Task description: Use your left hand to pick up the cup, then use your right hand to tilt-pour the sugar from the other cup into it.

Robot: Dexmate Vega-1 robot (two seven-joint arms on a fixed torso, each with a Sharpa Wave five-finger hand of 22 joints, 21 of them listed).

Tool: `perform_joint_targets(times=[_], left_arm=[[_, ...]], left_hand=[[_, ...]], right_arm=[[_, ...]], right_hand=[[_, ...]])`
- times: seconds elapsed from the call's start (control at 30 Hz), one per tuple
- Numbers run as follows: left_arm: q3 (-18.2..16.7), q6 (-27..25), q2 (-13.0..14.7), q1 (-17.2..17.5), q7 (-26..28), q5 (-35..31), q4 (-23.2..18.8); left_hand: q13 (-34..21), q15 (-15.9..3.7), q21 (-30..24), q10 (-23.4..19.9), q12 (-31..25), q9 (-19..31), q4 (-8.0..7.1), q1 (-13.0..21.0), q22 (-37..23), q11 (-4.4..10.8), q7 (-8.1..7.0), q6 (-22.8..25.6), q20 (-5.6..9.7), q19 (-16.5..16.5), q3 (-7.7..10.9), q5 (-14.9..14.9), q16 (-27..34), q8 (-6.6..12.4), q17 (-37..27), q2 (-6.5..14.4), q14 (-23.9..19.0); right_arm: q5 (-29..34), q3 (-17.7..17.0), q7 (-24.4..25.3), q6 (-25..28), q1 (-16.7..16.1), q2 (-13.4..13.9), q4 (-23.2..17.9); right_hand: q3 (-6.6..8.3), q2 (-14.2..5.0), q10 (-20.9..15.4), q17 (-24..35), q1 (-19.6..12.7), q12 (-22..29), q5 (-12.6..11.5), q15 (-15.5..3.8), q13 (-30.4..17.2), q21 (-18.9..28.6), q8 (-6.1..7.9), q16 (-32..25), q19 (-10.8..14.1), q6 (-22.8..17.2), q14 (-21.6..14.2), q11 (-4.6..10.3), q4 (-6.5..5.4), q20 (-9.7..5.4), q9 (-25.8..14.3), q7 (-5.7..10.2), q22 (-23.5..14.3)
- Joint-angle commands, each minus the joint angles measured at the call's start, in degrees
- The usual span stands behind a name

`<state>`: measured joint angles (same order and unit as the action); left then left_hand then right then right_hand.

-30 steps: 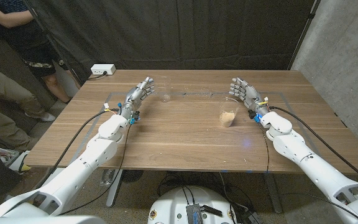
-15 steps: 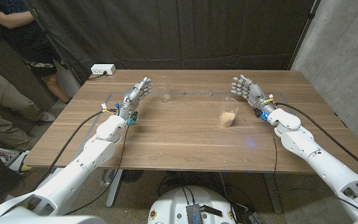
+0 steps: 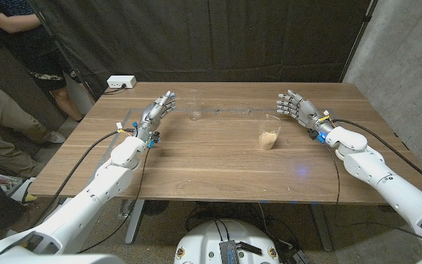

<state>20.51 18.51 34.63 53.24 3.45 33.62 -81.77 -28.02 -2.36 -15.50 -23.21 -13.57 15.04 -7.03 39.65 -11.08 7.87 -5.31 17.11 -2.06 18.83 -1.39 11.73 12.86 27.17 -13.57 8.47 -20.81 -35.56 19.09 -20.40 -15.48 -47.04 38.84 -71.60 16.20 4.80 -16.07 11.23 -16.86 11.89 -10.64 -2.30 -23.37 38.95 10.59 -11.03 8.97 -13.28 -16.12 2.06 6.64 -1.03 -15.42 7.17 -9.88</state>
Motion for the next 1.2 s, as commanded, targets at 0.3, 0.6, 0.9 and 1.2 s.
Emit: perform_joint_targets(times=[0.3, 0.6, 0.9, 1.2], left_arm=[[-0.33, -0.7, 2.55, 1.79, 1.55, -0.82, -3.86], [-0.5, -0.57, 3.4, 2.65, 2.8, -1.52, -5.64], [-0.43, -0.45, 3.69, 3.79, 3.94, -1.73, -6.66], [-0.73, -1.33, 4.87, 4.36, 4.72, -2.01, -8.07]], left_hand=[[-0.26, -6.06, -0.06, -0.55, -0.17, 0.17, -0.17, 0.31, -0.28, -0.21, -0.03, 0.63, 0.44, 0.48, 0.49, 0.54, 0.37, 0.55, 0.02, 0.25, -0.74], [-0.26, -6.08, -0.06, -0.88, -0.25, 0.16, -0.13, 0.3, -0.28, -0.12, -0.09, 0.79, 0.51, 0.56, 0.57, 0.56, 0.36, 0.58, 0.05, 0.22, -0.84], [-0.26, -6.17, -0.04, -0.94, -0.23, 0.15, -0.11, 0.28, -0.29, -0.16, -0.01, 0.8, 0.45, 0.59, 0.65, 0.56, 0.37, 0.56, 0.08, 0.21, -0.97], [-0.26, -6.12, -0.01, -0.98, -0.19, 0.15, -0.09, 0.24, -0.29, -0.04, 0.0, 0.88, 0.47, 0.62, 0.72, 0.57, 0.33, 0.56, 0.1, 0.2, -0.99]], right_arm=[[2.81, -2.96, 9.03, -2.8, -6.27, 2.88, -1.58], [2.61, -5.06, 10.58, -3.25, -10.24, 6.27, -4.28], [2.77, -7.59, 12.25, -1.72, -15.34, 11.67, -8.59], [3.43, -8.0, 13.28, -2.35, -17.17, 12.71, -9.55]], right_hand=[[0.32, 0.15, 0.14, 0.09, -0.25, 0.11, -0.52, -7.41, 0.08, -0.28, 0.35, -0.49, 1.03, 0.59, -0.87, 0.41, 0.04, -0.31, 0.07, 0.84, -0.2], [-0.05, 0.47, 0.04, 0.1, 0.48, 0.33, -0.64, -7.52, 0.33, -0.69, 0.5, -0.48, 1.19, 0.84, -0.75, 1.52, -0.18, -0.33, 0.23, 0.76, -0.21], [-0.96, 1.39, -0.08, 0.13, 1.97, 0.54, -0.91, -7.71, 0.56, -1.07, 0.61, -0.55, 1.46, 1.02, -0.79, 1.63, -0.6, -0.43, 0.36, 0.87, -0.22], [-1.34, 1.73, 0.03, 0.13, 2.61, 0.58, -1.14, -7.67, 0.71, -1.31, 0.41, -0.6, 1.63, 1.83, -0.9, 1.67, -0.77, -0.56, 0.45, 1.12, -0.22]])
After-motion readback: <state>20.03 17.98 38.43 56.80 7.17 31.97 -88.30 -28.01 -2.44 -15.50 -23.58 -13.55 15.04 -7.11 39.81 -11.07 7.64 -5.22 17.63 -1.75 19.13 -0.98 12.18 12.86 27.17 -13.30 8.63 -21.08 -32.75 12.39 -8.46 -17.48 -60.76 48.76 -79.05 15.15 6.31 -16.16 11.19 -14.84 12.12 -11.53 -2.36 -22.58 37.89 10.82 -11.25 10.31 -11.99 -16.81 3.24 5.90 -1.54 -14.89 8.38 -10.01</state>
